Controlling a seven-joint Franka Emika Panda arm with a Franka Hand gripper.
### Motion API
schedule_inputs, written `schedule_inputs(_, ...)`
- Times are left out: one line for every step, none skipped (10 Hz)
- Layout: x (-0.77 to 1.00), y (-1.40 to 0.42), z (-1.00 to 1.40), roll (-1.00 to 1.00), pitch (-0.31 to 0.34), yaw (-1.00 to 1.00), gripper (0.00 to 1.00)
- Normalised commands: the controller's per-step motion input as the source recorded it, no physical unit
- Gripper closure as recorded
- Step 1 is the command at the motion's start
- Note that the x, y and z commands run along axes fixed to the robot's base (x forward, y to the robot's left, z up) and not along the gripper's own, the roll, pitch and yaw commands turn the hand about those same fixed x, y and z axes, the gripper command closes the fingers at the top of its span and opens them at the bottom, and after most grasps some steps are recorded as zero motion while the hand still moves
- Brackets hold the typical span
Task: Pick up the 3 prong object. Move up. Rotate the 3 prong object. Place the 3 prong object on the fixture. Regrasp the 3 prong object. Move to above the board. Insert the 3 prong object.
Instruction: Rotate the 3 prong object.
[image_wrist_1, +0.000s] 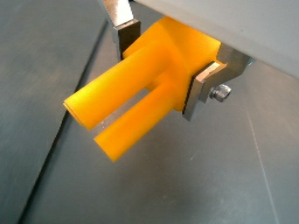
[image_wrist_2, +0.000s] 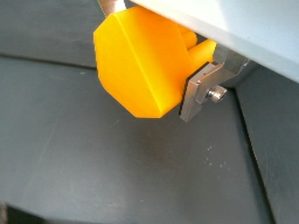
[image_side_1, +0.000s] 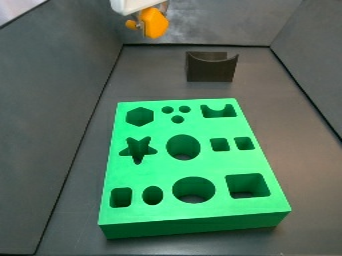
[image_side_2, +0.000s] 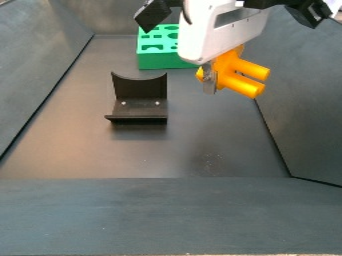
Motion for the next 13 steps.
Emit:
schedule_inputs(-0.01, 0.02, -0.02, -0.01, 0.012, -1.0, 1.0)
schedule_inputs(-0.01, 0.02, -0.02, -0.01, 0.013, -1.0, 1.0)
schedule_inputs(-0.01, 0.02, -0.02, -0.01, 0.015, -1.0, 1.0)
schedule_inputs(-0.01, 0.02, -0.02, -0.01, 0.016, -1.0, 1.0)
schedule_inputs(-0.01, 0.02, -0.02, -0.01, 0.018, -1.0, 1.0)
schedule_inputs(-0.01, 0.02, -0.02, -0.01, 0.021, -1.0, 1.0)
schedule_inputs(-0.01, 0.02, -0.02, -0.01, 0.024, -1.0, 1.0)
schedule_inputs(-0.01, 0.02, -0.02, -0.01, 0.029, -1.0, 1.0)
schedule_inputs(-0.01, 0.02, -0.02, -0.02, 0.033, -1.0, 1.0)
schedule_inputs(-0.01, 0.02, -0.02, -0.02, 0.042, -0.95, 1.0)
schedule_inputs(-0.01, 0.02, -0.02, -0.02, 0.042, -0.72, 1.0)
schedule_inputs(-0.01, 0.02, -0.02, -0.02, 0.041, -0.5, 1.0)
schedule_inputs(0.0, 0.02, -0.02, -0.02, 0.04, -0.33, 1.0)
